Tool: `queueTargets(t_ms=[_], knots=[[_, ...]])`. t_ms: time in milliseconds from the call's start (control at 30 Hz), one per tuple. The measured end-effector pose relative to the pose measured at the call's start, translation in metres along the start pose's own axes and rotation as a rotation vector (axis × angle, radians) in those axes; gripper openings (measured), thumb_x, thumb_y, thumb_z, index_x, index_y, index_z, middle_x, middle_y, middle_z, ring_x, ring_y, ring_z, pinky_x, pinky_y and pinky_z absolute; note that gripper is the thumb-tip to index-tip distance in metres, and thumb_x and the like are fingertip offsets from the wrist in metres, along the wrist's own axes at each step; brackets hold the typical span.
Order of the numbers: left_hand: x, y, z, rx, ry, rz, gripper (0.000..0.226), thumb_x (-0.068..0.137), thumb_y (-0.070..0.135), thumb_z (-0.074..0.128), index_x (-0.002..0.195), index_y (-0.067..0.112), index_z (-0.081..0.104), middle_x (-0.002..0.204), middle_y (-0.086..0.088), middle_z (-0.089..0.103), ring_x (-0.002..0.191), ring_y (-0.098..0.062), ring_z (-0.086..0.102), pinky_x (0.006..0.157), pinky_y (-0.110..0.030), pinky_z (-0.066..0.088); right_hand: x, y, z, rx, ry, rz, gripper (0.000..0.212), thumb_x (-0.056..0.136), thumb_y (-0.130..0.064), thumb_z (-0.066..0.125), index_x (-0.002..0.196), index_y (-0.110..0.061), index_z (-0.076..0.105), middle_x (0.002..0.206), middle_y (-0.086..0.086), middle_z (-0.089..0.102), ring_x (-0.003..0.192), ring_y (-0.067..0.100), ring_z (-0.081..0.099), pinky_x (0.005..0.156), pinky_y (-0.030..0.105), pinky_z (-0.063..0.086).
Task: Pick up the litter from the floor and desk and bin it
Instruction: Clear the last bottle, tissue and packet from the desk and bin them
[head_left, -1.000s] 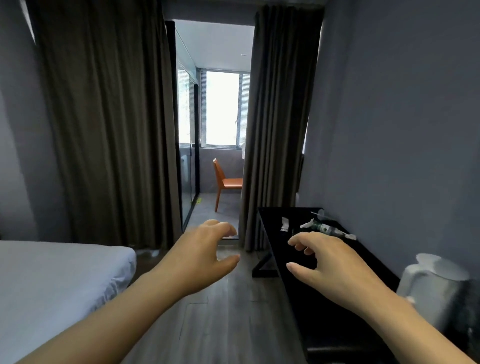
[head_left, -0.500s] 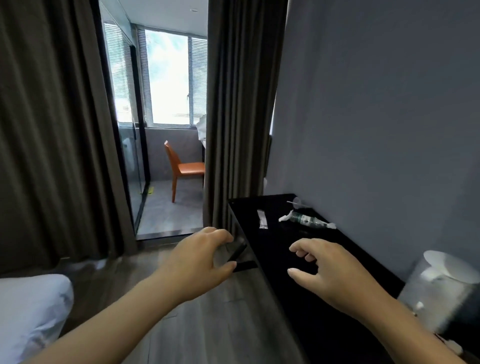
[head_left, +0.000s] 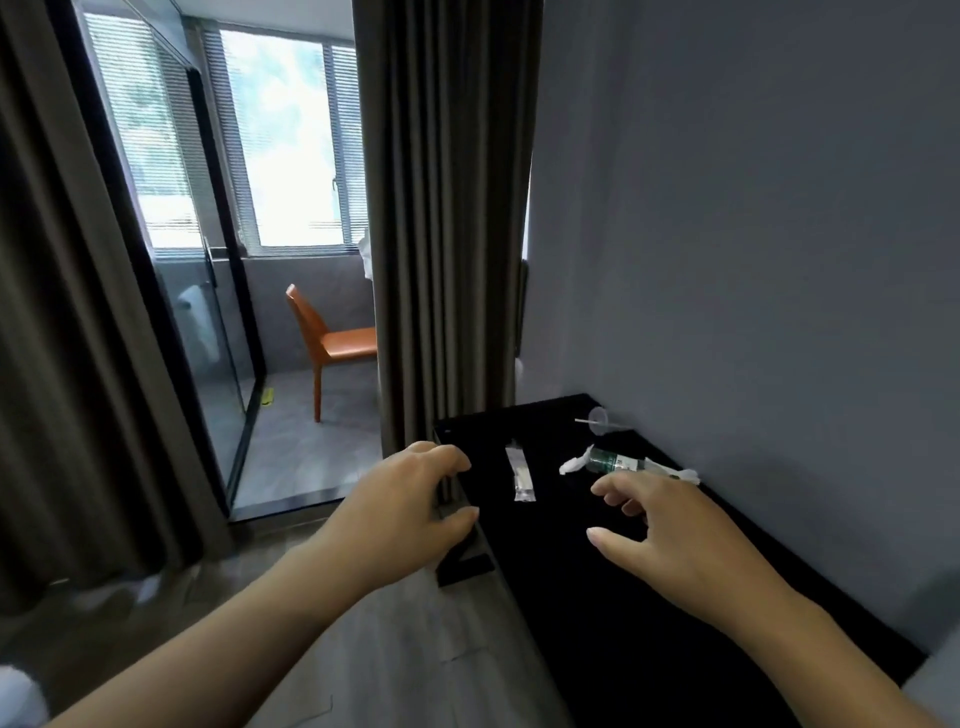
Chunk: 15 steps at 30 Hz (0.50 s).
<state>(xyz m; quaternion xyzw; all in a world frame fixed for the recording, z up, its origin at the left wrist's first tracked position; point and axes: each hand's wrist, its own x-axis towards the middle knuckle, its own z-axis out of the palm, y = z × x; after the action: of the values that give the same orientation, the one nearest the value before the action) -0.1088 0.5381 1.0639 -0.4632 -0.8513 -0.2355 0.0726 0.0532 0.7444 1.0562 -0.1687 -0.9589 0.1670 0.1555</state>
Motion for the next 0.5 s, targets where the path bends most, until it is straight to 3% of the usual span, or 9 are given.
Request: queueTargets(t_ms=[133, 333, 500], knots=[[0.048, -0.035, 0.024, -0.027, -0.067, 0.006, 0.046, 0.083, 0.045, 0.062, 0.126, 0.030, 0.053, 0.115, 0.016, 0.053, 0.104, -0.002, 0.054, 0.090, -0.018, 0.046, 0.052, 0.018, 0.025, 0.023, -0.036, 0.051, 0.042, 0.081, -0.051, 0.062, 0.121, -0.040, 0.055, 0.110, -0.023, 0.056, 0.099, -0.007, 0.052, 0.079, 0.013, 0.043], [0.129, -0.109, 0.056, -0.045, -0.124, 0.050, 0.047, 0.084, 0.045, 0.061, 0.127, 0.029, 0.053, 0.110, 0.018, 0.050, 0.098, 0.000, 0.052, 0.082, -0.009, 0.036, 0.133, 0.032, 0.067, 0.013, -0.034, 0.158, 0.041, 0.080, -0.051, 0.063, 0.119, -0.041, 0.056, 0.108, -0.024, 0.056, 0.097, -0.008, 0.052, 0.079, 0.013, 0.044], [0.201, -0.176, 0.065, -0.086, -0.174, 0.103, 0.047, 0.084, 0.046, 0.063, 0.127, 0.030, 0.053, 0.120, 0.017, 0.053, 0.107, -0.001, 0.054, 0.087, -0.012, 0.041, 0.202, 0.029, 0.097, 0.017, -0.026, 0.283, 0.041, 0.080, -0.051, 0.064, 0.118, -0.042, 0.056, 0.108, -0.023, 0.057, 0.098, -0.007, 0.053, 0.080, 0.014, 0.044]])
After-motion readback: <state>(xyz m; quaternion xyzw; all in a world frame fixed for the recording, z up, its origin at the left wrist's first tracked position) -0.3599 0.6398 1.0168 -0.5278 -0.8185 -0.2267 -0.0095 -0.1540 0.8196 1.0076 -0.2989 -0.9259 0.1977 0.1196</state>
